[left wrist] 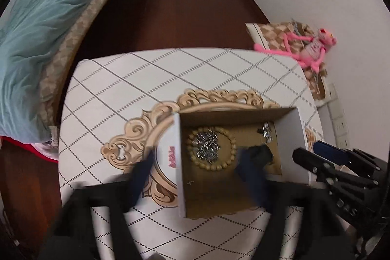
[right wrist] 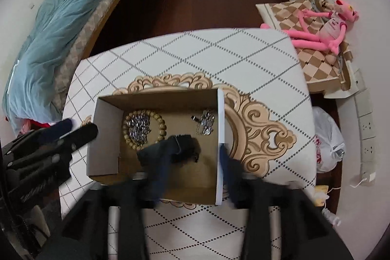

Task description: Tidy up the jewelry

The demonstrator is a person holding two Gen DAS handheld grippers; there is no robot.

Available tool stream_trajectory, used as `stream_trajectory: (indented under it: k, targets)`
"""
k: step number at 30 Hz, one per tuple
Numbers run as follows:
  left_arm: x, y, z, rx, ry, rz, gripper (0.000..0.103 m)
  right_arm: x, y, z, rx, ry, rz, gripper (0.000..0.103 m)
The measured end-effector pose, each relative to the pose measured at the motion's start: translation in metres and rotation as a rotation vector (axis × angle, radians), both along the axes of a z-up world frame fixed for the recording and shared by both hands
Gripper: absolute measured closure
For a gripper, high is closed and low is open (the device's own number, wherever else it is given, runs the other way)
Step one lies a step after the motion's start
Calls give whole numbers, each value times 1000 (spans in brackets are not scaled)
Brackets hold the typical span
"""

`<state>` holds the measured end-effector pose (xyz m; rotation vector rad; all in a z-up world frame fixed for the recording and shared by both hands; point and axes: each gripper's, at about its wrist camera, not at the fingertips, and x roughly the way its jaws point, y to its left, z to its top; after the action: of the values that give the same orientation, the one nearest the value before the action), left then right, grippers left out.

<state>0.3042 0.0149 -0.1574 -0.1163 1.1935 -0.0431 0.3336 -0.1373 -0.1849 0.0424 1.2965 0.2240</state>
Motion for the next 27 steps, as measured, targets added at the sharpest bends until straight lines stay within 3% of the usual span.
stream_trajectory:
  k: [4,7,9,11,15,20,27]
  targets:
    - [-6,9,10,20,-17,25,21,-2,-4,11,-12,-19,-14,51]
    - [-13,15,14,43,-22,46,11,-8,-8,18,-43,-35,-29,46]
    - [-20,17,18,57,-38,57,6,-16,-9,22,-76,-51,-38,25]
    - [-30,19,21,87,-53,69,3,-26,-9,24,-107,-61,-42,14]
    - [-44,16,21,124,-43,82,2,-43,-9,22,-151,-55,-51,3]
    - [-65,9,28,138,-54,79,2,-64,-8,26,-181,-69,-59,3]
    - [-101,3,59,128,-107,79,2,-98,-9,63,-175,-134,-72,3]
